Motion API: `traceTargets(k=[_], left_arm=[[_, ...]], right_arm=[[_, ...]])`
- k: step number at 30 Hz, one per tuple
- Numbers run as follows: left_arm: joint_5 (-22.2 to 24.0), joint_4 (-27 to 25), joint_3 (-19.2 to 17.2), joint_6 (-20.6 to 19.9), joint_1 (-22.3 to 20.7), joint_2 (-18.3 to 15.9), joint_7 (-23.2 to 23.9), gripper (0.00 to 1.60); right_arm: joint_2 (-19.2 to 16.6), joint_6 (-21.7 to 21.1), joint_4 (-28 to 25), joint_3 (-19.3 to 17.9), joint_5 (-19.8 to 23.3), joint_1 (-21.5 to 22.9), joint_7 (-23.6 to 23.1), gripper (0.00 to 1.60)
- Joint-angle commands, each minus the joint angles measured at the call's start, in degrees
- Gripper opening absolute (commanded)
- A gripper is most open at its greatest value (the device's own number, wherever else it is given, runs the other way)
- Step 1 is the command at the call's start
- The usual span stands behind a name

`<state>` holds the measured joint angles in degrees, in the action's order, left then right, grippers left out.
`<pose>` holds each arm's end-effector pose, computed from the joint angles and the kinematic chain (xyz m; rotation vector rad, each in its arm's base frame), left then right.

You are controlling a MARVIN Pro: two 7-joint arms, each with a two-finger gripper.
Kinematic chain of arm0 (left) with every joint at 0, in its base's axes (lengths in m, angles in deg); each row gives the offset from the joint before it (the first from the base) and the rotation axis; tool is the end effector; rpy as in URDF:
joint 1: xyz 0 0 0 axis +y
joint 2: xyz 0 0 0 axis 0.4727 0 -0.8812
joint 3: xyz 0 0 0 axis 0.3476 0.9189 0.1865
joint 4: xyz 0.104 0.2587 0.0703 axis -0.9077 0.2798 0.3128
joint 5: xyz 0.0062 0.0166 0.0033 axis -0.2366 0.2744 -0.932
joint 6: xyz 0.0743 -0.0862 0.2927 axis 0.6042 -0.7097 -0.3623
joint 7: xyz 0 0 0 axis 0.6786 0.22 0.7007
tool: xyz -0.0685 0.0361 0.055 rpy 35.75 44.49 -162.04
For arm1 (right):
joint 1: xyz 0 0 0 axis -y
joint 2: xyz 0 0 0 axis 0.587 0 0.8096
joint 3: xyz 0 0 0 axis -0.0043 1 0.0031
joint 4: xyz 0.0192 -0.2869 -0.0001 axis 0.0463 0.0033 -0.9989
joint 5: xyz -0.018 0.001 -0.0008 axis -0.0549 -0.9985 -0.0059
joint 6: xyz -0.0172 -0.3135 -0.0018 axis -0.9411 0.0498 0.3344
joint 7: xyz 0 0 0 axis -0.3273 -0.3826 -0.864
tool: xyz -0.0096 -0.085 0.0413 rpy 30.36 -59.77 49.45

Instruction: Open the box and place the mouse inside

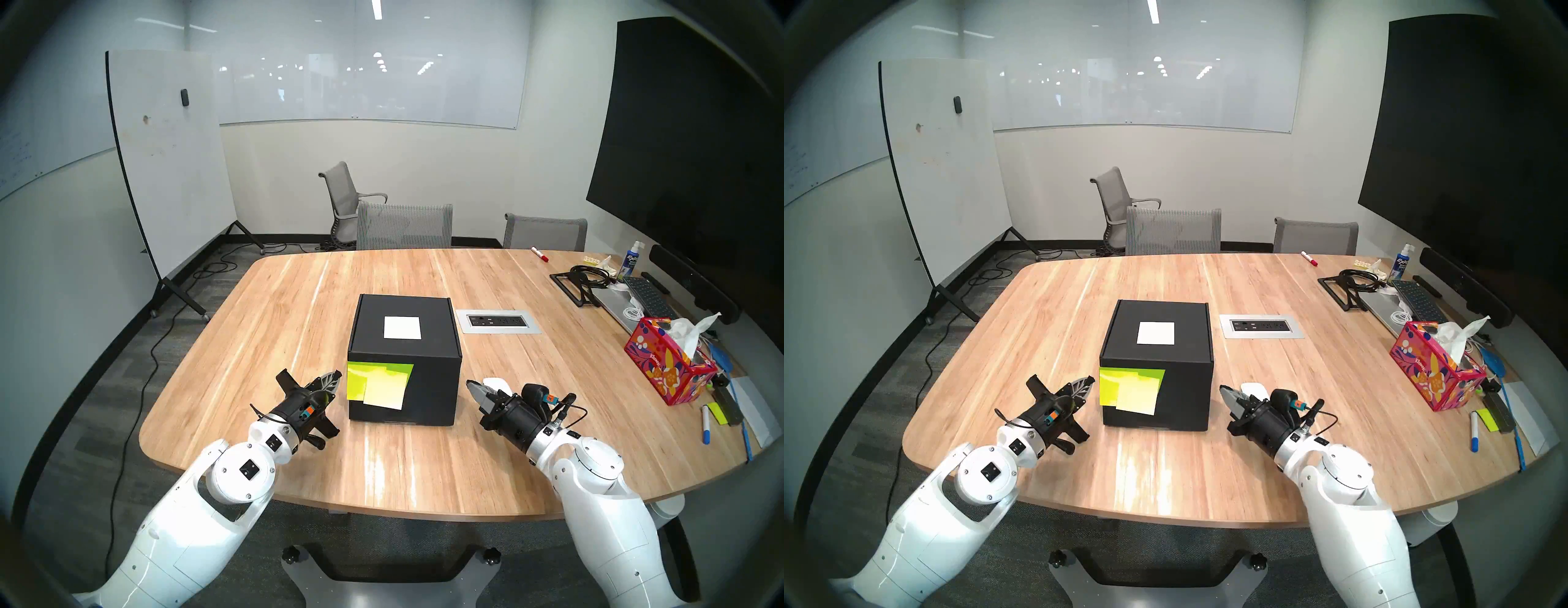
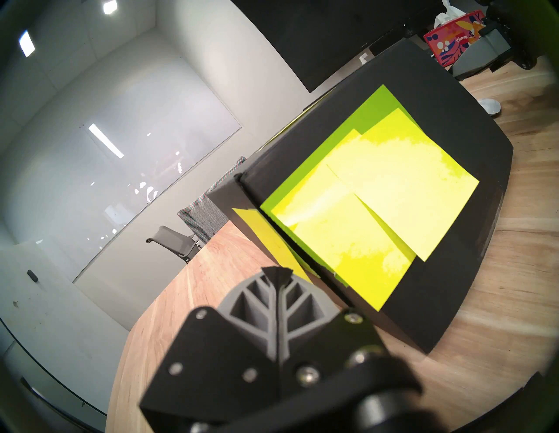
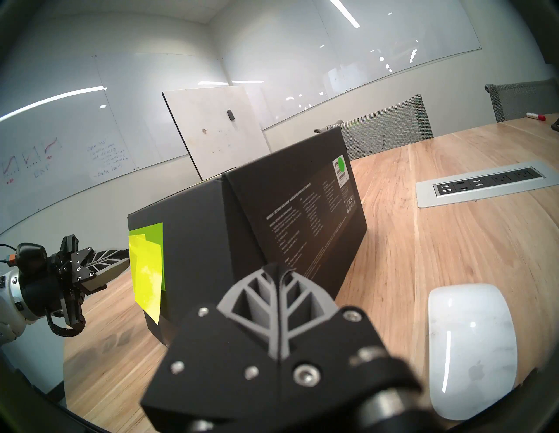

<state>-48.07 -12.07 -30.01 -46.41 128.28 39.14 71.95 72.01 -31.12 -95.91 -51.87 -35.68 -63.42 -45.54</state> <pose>0.3549 -0.0022 -0.3160 -1.8873 1.1992 -1.9392 0.3605 -0.0364 -0.3325 -1.8964 -0.2551 -1.6014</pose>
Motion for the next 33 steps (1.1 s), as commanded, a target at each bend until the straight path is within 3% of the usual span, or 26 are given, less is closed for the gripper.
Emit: traceTargets(k=[1, 33], left_arm=[[-0.1, -1.0, 0.0, 0.3, -0.3, -0.1, -0.1, 0.0], [-0.1, -1.0, 0.0, 0.3, -0.3, -0.1, -0.1, 0.0]], right_arm=[[-0.1, -0.1, -0.9, 0.0, -0.1, 0.6, 0.0, 0.0], [-0.1, -0.1, -0.9, 0.0, -0.1, 0.6, -0.1, 0.0]])
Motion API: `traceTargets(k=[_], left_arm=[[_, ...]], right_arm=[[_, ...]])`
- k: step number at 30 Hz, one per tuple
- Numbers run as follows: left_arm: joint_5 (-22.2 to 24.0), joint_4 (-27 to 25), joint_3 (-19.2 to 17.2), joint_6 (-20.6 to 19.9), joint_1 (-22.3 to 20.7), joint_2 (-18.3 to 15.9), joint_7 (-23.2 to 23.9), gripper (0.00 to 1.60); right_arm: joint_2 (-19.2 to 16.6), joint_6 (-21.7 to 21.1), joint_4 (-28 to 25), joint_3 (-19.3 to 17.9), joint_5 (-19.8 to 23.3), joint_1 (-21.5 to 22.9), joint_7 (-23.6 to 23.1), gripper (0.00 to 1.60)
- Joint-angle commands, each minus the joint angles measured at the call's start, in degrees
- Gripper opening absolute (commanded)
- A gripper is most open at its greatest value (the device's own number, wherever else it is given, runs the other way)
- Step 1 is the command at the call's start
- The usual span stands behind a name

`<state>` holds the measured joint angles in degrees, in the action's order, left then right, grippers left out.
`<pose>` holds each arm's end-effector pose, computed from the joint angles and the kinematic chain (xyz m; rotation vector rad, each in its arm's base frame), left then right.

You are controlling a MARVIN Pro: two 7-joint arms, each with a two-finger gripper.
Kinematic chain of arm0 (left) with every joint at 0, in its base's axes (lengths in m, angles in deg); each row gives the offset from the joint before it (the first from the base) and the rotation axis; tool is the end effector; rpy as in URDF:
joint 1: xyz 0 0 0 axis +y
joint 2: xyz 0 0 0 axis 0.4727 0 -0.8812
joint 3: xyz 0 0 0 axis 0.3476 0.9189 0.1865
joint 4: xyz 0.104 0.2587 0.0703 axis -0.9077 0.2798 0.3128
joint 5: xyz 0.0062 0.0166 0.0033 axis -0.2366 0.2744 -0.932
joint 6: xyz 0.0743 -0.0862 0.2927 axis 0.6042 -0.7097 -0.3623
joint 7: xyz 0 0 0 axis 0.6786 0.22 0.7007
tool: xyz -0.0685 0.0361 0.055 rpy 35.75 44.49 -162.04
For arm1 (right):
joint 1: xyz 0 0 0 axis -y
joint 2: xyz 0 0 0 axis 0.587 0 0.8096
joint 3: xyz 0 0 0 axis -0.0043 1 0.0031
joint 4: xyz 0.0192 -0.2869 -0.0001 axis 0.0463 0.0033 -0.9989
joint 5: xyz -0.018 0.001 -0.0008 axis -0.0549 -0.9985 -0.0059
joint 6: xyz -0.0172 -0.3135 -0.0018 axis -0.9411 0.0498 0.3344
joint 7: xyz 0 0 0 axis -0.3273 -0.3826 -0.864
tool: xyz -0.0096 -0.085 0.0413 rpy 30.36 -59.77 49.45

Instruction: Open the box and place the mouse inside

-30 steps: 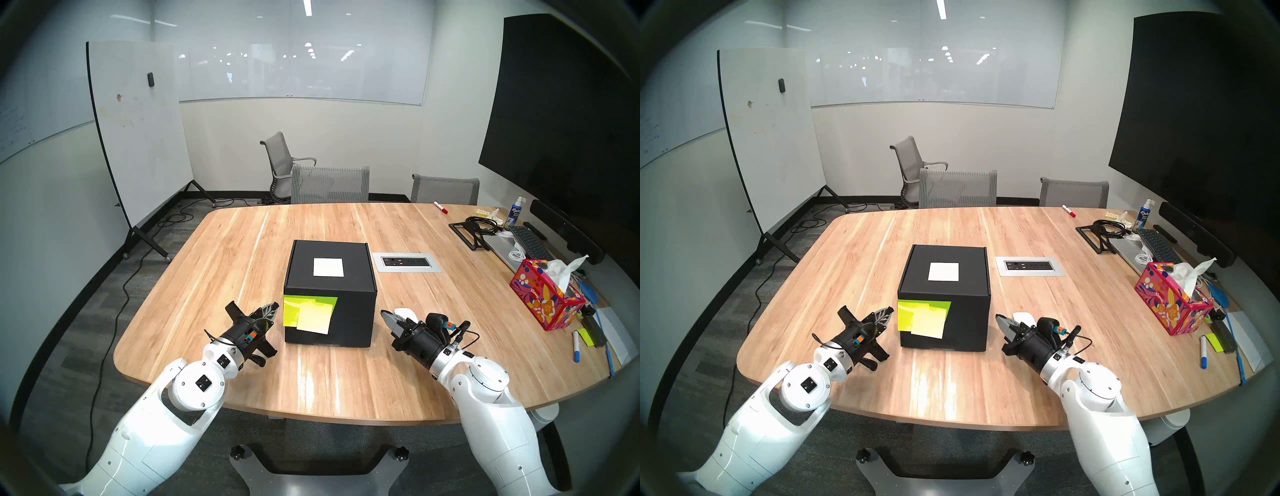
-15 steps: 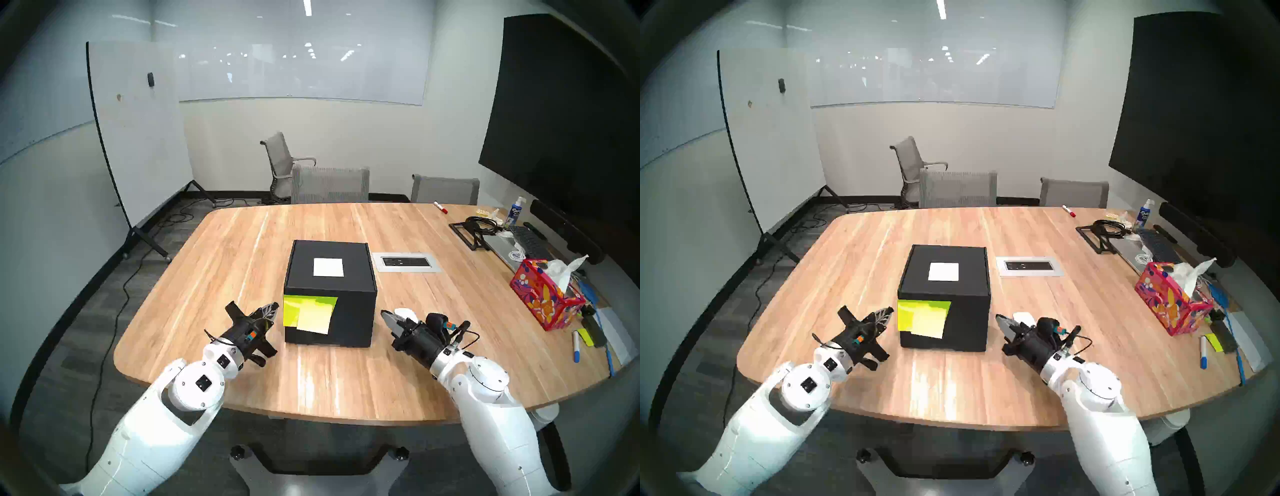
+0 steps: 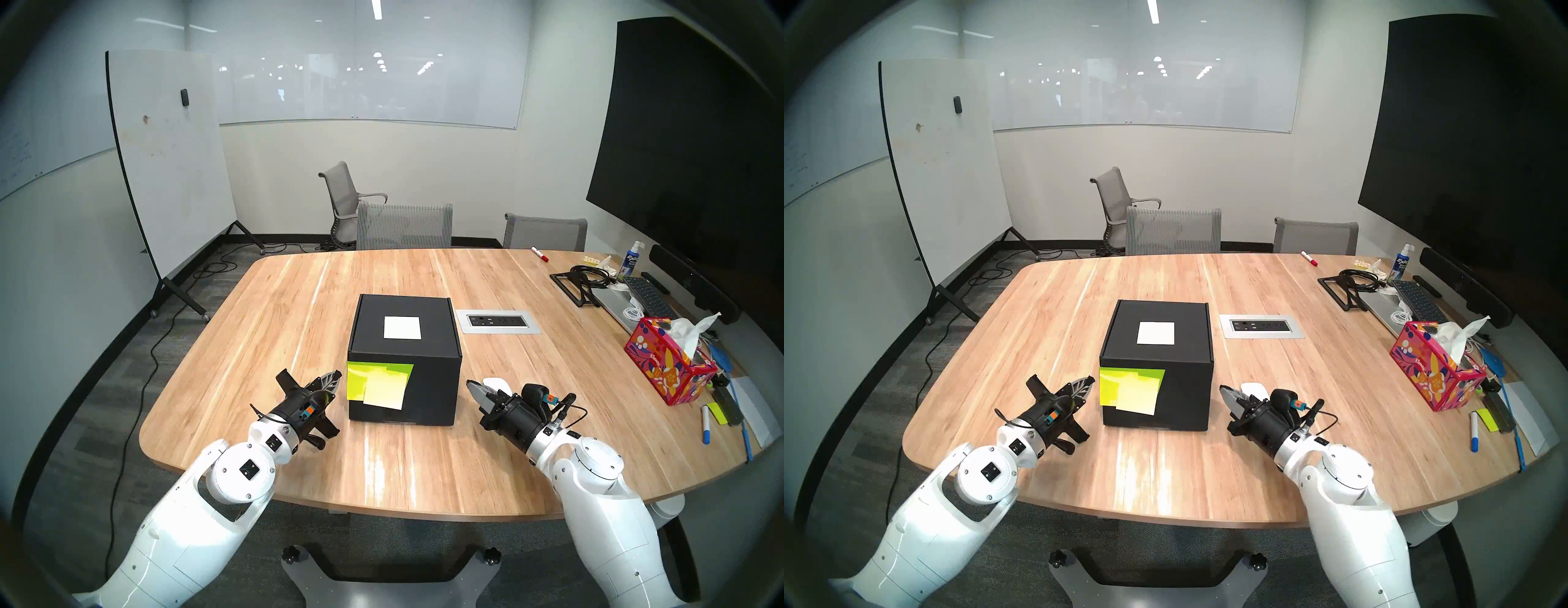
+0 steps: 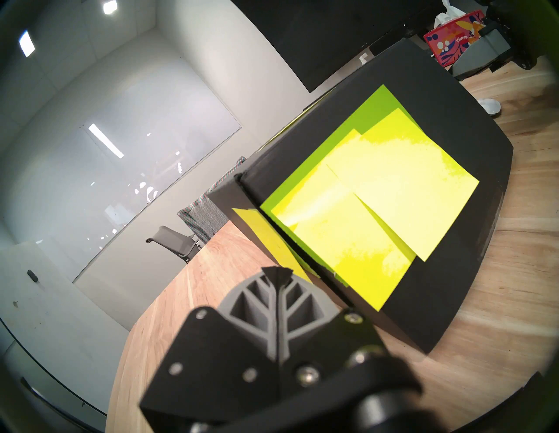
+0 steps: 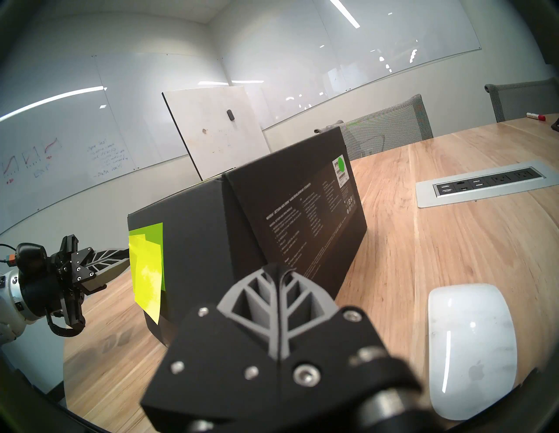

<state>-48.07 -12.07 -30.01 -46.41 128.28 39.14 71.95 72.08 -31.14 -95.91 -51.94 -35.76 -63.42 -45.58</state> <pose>0.3549 -0.0022 -0.3160 -1.8873 1.1992 -1.9392 0.3605 -0.0365 -0.3324 -1.8965 -0.2550 -1.6019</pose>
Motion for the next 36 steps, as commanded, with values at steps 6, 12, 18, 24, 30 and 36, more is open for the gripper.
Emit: traceTargets(k=[6, 12, 18, 24, 30, 36], left_arm=[[-0.1, -1.0, 0.0, 0.3, -0.3, -0.1, -0.1, 0.0], [-0.1, -1.0, 0.0, 0.3, -0.3, -0.1, -0.1, 0.0], [-0.1, -1.0, 0.0, 0.3, -0.3, -0.1, -0.1, 0.0], [-0.1, -1.0, 0.0, 0.3, -0.3, -0.1, -0.1, 0.0], [-0.1, -1.0, 0.0, 0.3, -0.3, -0.1, -0.1, 0.0], [-0.1, -1.0, 0.0, 0.3, -0.3, -0.1, -0.1, 0.0]], right_arm=[[-0.1, -0.1, -0.9, 0.0, -0.1, 0.6, 0.0, 0.0], [-0.1, -0.1, -0.9, 0.0, -0.1, 0.6, -0.1, 0.0], [-0.1, -0.1, -0.9, 0.0, -0.1, 0.6, -0.1, 0.0], [-0.1, -0.1, -0.9, 0.0, -0.1, 0.6, -0.1, 0.0], [-0.1, -0.2, -0.9, 0.0, -0.1, 0.6, -0.1, 0.0], [-0.1, -0.2, -0.9, 0.0, -0.1, 0.6, -0.1, 0.0]])
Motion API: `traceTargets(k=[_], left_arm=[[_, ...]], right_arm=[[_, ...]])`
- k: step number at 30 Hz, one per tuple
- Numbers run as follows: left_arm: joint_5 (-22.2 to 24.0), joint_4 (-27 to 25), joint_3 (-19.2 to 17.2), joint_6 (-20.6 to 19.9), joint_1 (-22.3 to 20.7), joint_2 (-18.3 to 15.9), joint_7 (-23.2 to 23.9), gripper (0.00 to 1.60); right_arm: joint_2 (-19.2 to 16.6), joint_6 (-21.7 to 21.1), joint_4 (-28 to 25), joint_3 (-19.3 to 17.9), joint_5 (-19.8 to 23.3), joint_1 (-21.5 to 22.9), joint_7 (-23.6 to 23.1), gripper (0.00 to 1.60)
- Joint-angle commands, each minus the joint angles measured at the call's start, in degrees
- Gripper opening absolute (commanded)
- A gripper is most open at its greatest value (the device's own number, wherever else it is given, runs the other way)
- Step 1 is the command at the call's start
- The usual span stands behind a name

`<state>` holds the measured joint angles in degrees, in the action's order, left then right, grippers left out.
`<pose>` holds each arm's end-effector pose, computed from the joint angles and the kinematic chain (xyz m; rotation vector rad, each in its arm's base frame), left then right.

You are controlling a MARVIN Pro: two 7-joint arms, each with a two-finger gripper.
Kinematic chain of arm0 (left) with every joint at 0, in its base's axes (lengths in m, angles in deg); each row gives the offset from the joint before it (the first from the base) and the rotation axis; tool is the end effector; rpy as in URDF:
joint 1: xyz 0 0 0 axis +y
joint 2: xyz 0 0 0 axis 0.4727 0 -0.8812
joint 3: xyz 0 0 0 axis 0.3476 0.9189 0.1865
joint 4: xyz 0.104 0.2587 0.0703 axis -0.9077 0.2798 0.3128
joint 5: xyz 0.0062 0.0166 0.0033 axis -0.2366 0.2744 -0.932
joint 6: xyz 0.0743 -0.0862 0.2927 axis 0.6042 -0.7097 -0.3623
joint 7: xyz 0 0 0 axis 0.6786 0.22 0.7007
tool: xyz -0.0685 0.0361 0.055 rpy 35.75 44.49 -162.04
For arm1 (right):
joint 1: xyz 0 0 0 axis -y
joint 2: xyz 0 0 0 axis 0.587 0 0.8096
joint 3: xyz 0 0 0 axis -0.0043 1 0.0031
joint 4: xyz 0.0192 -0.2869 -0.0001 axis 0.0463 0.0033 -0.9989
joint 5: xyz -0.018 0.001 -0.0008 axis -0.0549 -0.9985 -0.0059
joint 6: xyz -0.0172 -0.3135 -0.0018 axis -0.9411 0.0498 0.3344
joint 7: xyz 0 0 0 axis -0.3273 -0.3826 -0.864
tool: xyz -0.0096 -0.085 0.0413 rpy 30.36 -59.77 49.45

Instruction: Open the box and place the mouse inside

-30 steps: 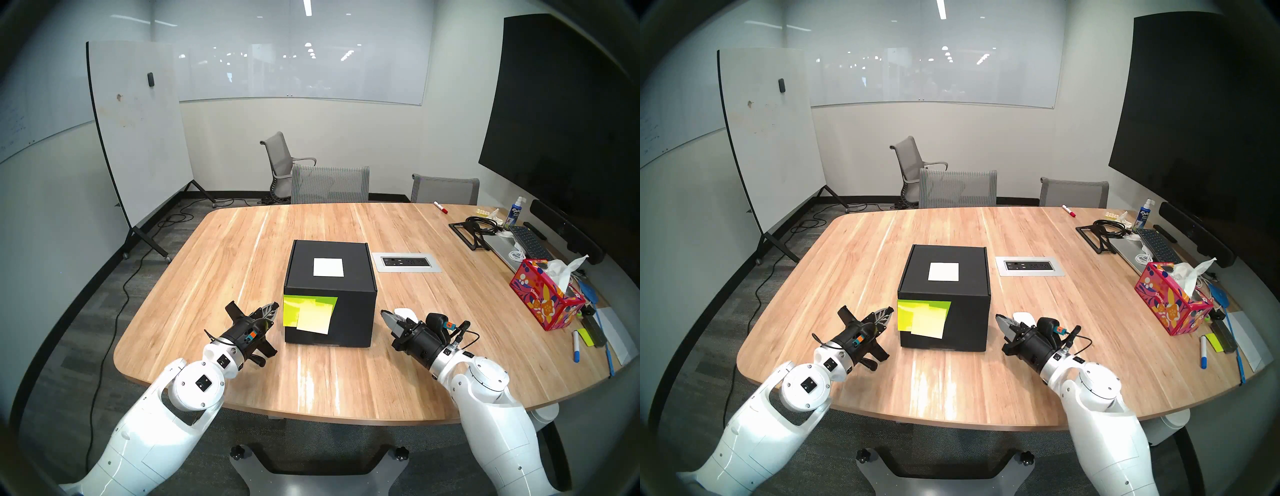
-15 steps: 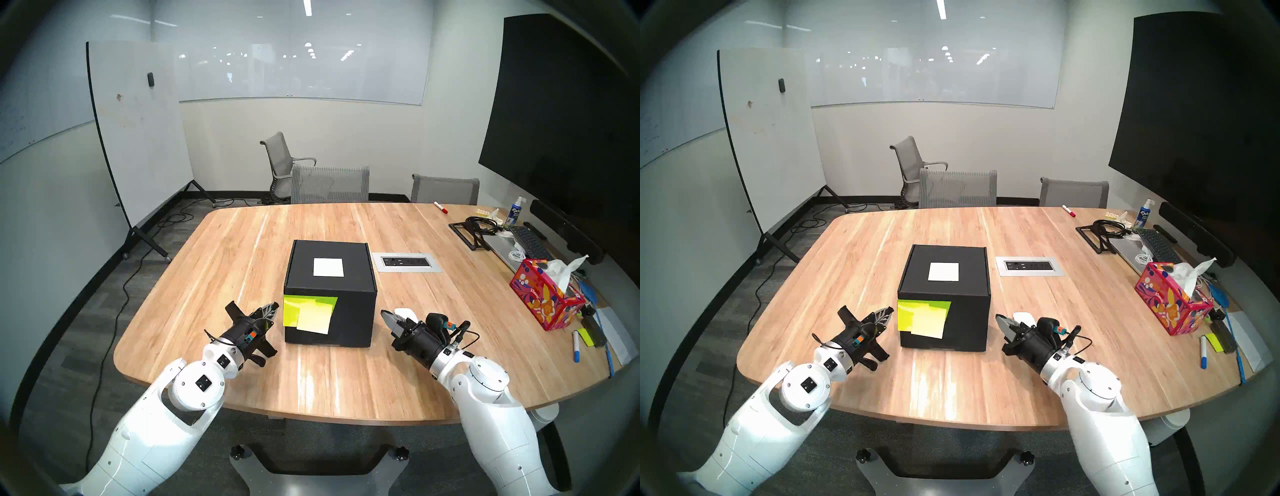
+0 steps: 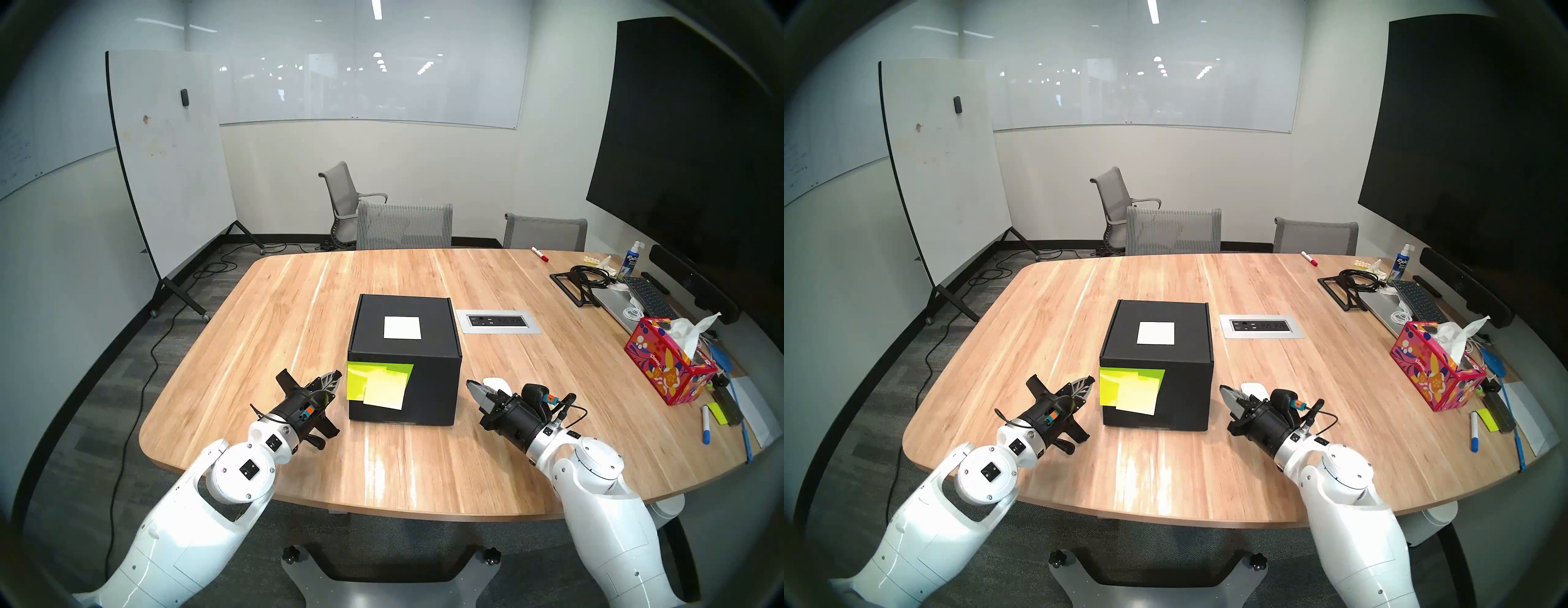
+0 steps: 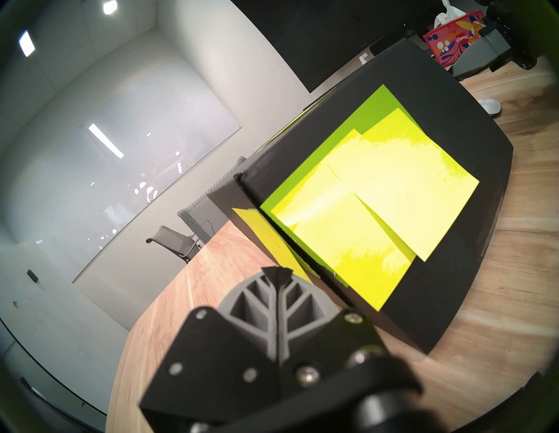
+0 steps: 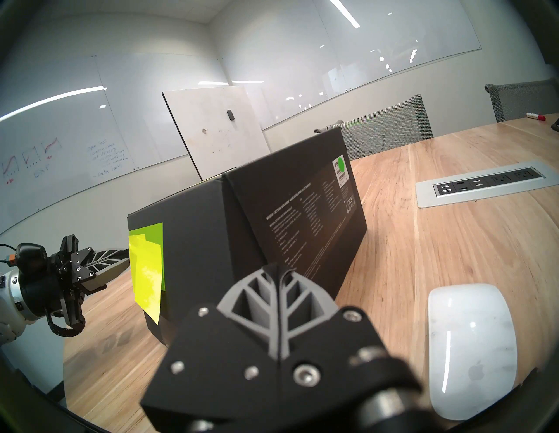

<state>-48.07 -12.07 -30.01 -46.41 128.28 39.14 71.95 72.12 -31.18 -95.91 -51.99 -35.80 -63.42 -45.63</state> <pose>0.3549 -0.0022 -0.3160 -1.8873 1.1992 -1.9392 0.3605 -0.0365 -0.3324 -1.8965 -0.2550 -1.6017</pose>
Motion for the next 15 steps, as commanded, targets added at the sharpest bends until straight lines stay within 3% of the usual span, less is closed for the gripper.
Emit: traceTargets(k=[1, 15], left_arm=[[-0.1, -1.0, 0.0, 0.3, -0.3, -0.1, -0.1, 0.0], [-0.1, -1.0, 0.0, 0.3, -0.3, -0.1, -0.1, 0.0]], right_arm=[[-0.1, -0.1, -0.9, 0.0, -0.1, 0.6, 0.0, 0.0], [-0.1, -0.1, -0.9, 0.0, -0.1, 0.6, 0.0, 0.0]])
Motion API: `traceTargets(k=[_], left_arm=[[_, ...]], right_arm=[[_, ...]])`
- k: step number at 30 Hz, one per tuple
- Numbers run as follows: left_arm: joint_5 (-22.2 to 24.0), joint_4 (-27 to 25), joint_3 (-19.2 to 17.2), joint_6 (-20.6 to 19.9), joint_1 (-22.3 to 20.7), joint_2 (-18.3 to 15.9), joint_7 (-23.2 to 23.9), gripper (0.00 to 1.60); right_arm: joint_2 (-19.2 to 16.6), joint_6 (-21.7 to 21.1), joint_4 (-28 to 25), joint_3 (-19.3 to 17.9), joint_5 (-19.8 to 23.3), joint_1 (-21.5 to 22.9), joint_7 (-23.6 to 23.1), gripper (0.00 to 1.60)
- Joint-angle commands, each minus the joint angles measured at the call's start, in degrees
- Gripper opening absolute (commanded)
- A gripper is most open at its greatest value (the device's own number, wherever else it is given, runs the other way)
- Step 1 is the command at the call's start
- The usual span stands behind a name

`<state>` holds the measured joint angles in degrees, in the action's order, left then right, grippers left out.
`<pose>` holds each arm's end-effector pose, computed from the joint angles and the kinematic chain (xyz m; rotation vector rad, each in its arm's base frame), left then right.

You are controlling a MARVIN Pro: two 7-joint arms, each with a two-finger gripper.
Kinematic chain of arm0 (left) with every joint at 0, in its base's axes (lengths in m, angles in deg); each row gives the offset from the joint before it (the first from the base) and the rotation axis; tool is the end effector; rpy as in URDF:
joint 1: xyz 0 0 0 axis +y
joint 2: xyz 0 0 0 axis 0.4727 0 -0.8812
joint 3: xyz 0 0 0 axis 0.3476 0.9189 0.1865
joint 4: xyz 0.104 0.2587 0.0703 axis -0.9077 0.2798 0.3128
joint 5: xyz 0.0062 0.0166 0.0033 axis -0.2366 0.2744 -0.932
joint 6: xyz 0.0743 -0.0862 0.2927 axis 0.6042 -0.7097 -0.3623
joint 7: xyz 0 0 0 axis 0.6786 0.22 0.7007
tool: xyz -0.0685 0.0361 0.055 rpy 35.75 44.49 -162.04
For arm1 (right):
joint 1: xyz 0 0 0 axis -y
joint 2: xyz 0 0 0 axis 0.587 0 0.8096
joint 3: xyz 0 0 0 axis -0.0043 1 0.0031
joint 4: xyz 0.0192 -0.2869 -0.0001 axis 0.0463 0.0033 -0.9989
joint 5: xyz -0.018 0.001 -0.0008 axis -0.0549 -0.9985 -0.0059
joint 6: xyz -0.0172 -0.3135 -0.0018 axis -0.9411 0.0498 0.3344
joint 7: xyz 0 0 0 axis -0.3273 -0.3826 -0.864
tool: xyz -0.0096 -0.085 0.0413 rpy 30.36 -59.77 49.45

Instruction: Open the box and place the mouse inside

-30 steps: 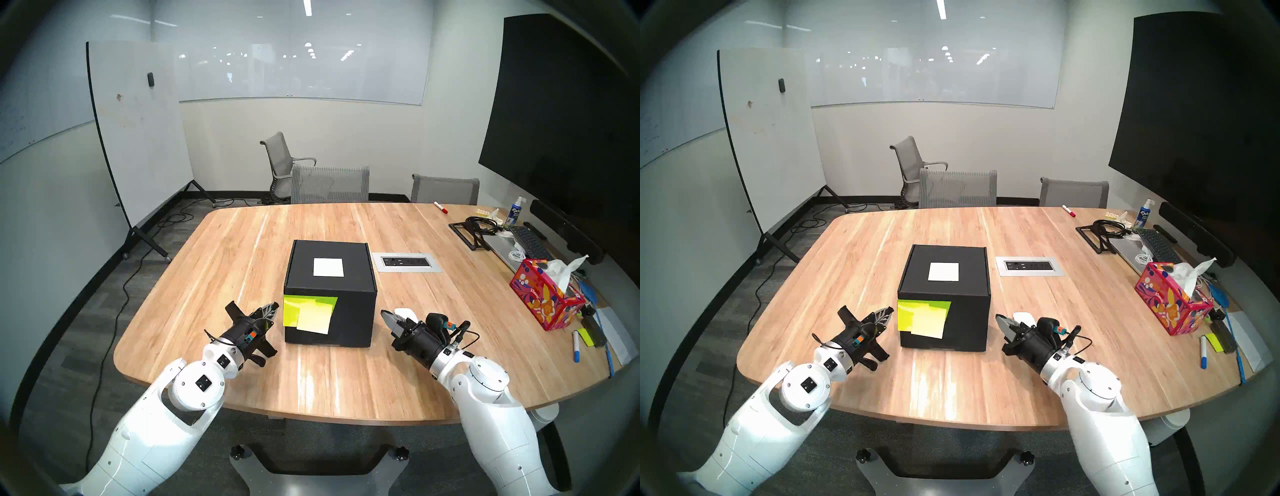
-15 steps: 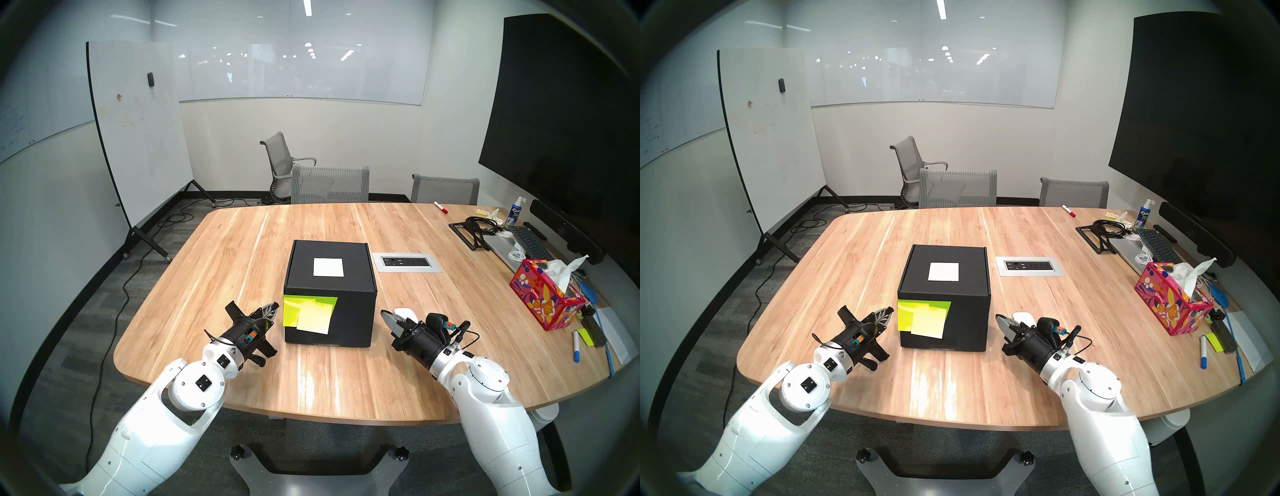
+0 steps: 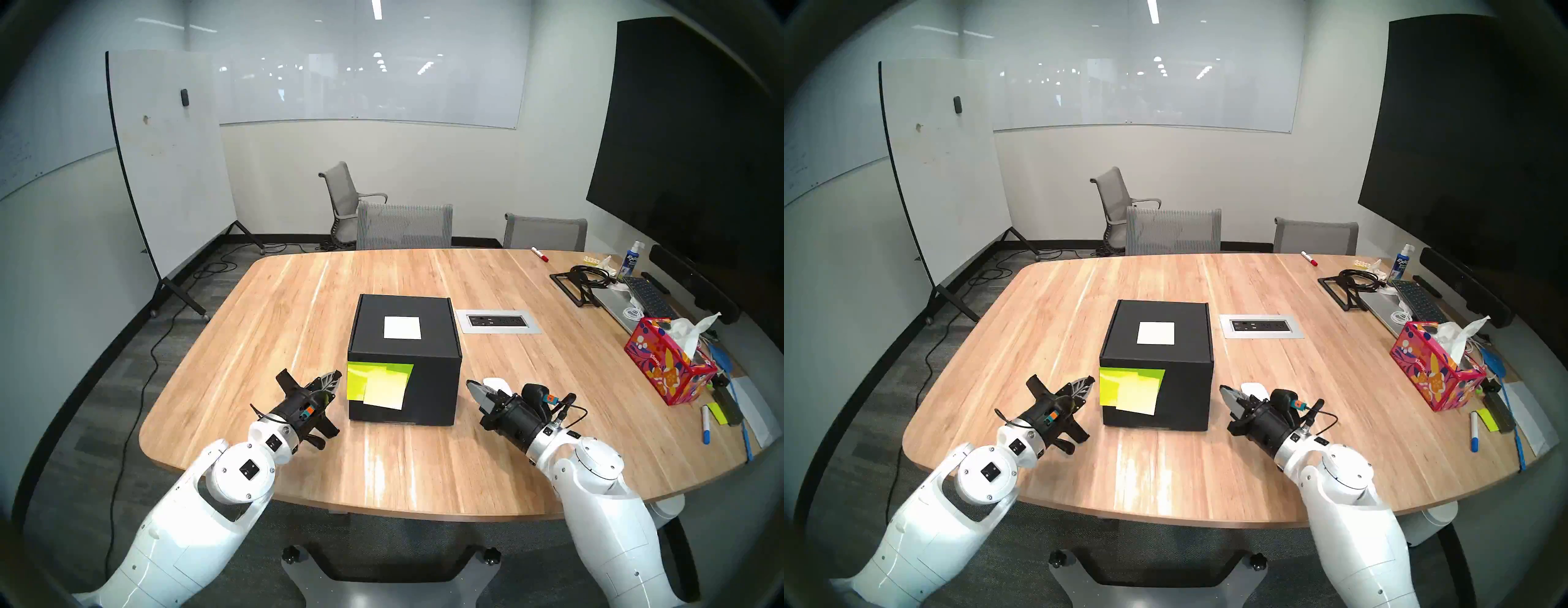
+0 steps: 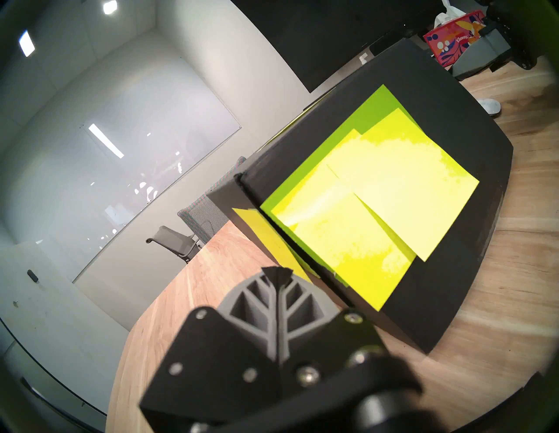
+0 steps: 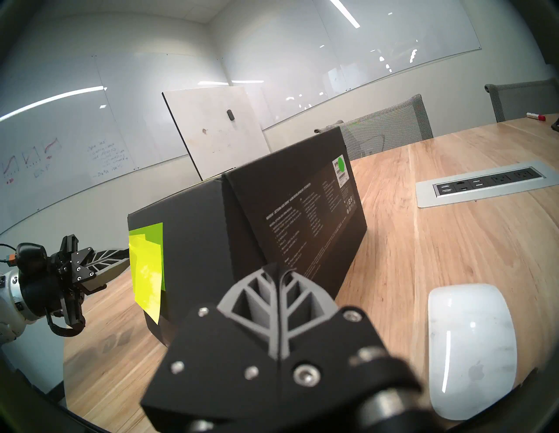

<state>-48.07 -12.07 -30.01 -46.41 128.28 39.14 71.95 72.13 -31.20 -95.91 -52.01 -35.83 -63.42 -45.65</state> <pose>0.3549 -0.0022 -0.3160 -1.8873 1.1992 -1.9392 0.3605 -0.0366 -0.3324 -1.8968 -0.2553 -1.6015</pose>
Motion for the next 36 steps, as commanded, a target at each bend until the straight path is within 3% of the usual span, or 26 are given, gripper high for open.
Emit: traceTargets(k=[1, 36], left_arm=[[-0.1, -1.0, 0.0, 0.3, -0.3, -0.1, -0.1, 0.0], [-0.1, -1.0, 0.0, 0.3, -0.3, -0.1, -0.1, 0.0]], right_arm=[[-0.1, -0.1, -0.9, 0.0, -0.1, 0.6, 0.0, 0.0], [-0.1, -0.1, -0.9, 0.0, -0.1, 0.6, -0.1, 0.0]])
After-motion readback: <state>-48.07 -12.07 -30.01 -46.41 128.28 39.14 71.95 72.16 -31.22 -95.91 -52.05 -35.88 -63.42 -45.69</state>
